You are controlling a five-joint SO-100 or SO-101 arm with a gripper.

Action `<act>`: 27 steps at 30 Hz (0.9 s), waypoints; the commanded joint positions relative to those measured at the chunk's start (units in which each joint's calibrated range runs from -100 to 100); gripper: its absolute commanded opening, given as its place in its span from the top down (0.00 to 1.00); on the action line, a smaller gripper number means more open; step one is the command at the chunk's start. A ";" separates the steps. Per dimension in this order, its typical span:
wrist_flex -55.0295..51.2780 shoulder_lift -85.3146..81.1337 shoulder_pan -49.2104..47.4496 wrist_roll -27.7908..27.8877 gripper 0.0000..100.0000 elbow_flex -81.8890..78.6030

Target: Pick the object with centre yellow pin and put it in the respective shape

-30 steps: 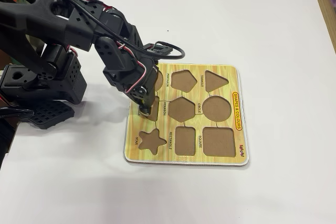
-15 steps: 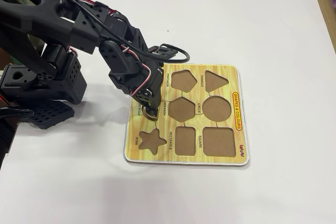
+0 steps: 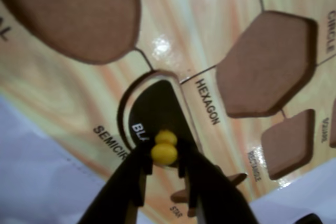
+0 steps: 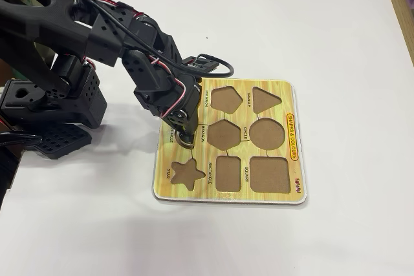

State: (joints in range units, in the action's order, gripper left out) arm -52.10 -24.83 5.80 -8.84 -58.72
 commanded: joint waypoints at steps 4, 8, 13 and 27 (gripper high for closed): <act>-0.97 -0.11 -0.14 -0.16 0.99 1.62; -0.97 -0.11 -0.14 -0.16 0.99 1.53; -0.80 -0.11 -0.04 -0.16 0.99 1.53; -0.02 -0.78 -0.33 -0.21 0.77 1.62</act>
State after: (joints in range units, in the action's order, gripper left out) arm -52.78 -24.83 5.80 -8.94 -58.72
